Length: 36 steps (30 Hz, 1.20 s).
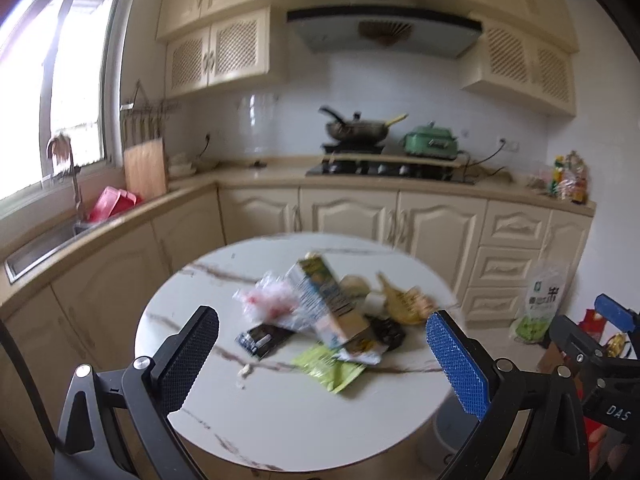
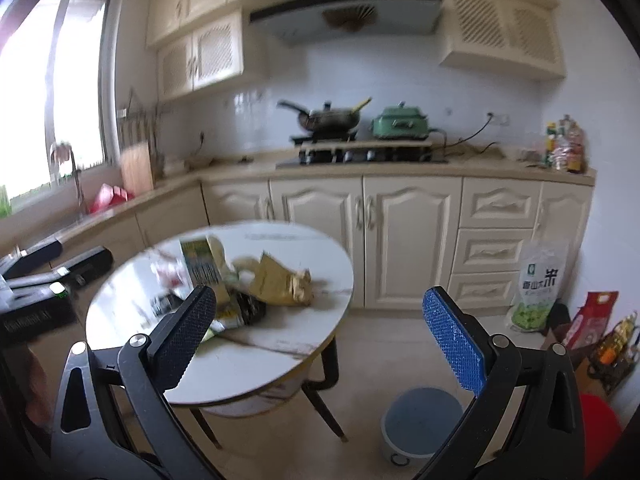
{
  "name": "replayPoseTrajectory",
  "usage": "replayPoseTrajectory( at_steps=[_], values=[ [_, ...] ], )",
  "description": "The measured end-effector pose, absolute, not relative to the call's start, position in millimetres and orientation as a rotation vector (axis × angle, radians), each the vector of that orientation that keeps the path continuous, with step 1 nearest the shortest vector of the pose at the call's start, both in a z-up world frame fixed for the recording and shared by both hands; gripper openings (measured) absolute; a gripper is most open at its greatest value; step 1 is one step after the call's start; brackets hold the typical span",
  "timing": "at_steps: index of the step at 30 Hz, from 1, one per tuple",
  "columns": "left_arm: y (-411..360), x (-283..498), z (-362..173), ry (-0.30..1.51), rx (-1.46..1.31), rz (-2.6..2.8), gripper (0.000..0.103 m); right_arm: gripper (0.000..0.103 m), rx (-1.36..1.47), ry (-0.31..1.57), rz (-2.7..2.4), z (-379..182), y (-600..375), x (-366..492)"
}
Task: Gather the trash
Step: 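Grasp the blue-white milk carton with the left tool while the right tool grasps the ginger root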
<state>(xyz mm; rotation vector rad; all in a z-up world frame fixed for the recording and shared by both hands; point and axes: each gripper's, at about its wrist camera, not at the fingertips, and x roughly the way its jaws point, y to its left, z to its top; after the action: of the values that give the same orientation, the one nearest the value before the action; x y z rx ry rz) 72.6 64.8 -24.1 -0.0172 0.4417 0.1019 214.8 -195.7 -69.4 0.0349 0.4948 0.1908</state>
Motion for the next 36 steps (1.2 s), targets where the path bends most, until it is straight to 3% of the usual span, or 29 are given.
replayPoseTrajectory(
  at_steps=[8,26,28,32,36],
  values=[
    [95,142,-54,0.605,-0.106,0.148,0.102,0.103,0.008,0.616,0.229,-120,-178,275],
    [59,340,-82,0.795,-0.071,0.313,0.101,0.103,0.026,0.708,0.275,-170,-177,388],
    [58,349,-86,0.814,-0.063,0.323,0.095,0.103,0.025,0.723,0.284,-177,-175,396],
    [63,360,-96,0.823,-0.099,0.297,0.069,0.103,0.014,0.753,0.311,-186,-169,410],
    [80,360,-94,0.807,-0.138,0.259,0.06,0.103,0.032,0.788,0.365,-192,-166,424]
  ],
)
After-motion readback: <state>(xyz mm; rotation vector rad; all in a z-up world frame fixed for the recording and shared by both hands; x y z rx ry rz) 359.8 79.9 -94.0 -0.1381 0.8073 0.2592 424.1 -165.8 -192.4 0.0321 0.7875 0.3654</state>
